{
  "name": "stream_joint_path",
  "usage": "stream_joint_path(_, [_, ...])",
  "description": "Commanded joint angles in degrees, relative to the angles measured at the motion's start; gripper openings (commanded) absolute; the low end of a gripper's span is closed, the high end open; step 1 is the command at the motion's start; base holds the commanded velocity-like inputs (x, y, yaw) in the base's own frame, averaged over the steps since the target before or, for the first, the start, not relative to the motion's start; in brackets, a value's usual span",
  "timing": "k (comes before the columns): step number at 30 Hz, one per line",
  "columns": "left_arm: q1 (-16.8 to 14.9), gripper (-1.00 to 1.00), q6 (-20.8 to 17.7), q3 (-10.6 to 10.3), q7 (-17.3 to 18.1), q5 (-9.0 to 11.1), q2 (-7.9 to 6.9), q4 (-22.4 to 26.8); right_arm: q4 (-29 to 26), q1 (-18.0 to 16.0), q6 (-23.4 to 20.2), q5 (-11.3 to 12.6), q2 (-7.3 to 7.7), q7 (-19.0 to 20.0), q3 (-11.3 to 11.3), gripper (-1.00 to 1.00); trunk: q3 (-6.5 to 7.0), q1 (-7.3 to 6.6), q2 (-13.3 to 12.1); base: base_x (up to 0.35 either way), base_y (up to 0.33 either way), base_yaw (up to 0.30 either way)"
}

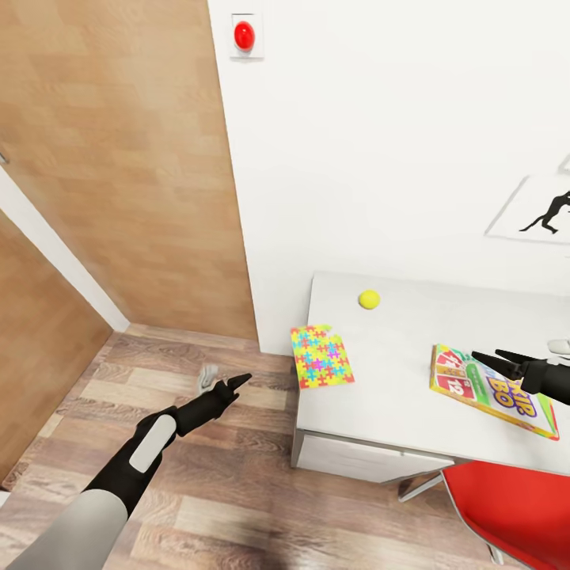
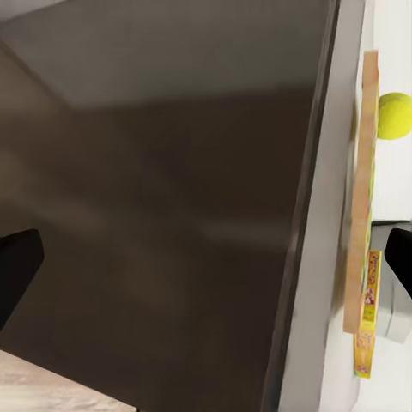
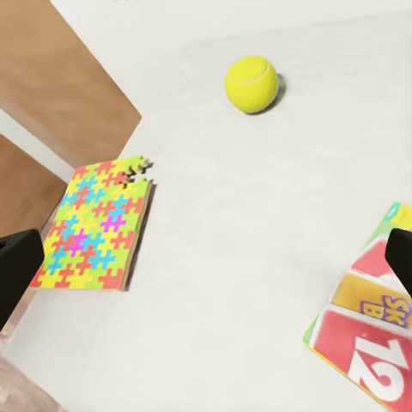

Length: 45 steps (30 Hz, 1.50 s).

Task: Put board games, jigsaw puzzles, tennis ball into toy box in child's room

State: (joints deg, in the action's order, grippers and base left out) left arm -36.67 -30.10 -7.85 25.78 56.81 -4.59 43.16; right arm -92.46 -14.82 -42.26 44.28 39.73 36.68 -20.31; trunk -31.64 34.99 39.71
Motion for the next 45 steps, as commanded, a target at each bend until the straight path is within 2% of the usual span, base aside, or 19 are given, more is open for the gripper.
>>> stream_joint_path(1, [0.01,1.0,-0.03,-0.13,0.01,0.44,-0.07,-0.01,-0.01,-0.05,-0.38,0.19,0.01,0.06,-0.04,1.0,-0.06,0.02,0.05,0.098,0.0,-0.015])
stream_joint_path(15, [0.2,1.0,1.04,-0.22,0.7,0.18,-0.02,-0.15,-0.01,-0.04,-0.37,0.19,-0.02,0.06,0.05,1.0,-0.06,0.02,0.05,0.195,0.0,-0.006])
stream_joint_path(30, [-0.06,1.0,2.07,-0.34,0.78,0.05,0.23,-0.15,-0.01,-0.06,-0.37,0.19,-0.07,0.05,0.09,1.0,-0.06,0.02,0.05,0.05,0.0,-0.001])
stream_joint_path(39, [-1.02,1.0,2.18,-0.41,0.81,-0.11,1.08,-0.17,-0.01,-0.07,-0.37,0.19,-0.08,0.05,0.1,1.0,-0.06,0.02,0.05,0.009,0.0,0.0])
stream_joint_path(45, [-1.49,1.0,2.18,-0.42,0.83,-1.95,2.33,-0.18,-0.01,-0.05,-0.42,0.19,-0.09,0.05,0.1,1.0,-0.06,0.02,0.05,0.003,0.0,0.0])
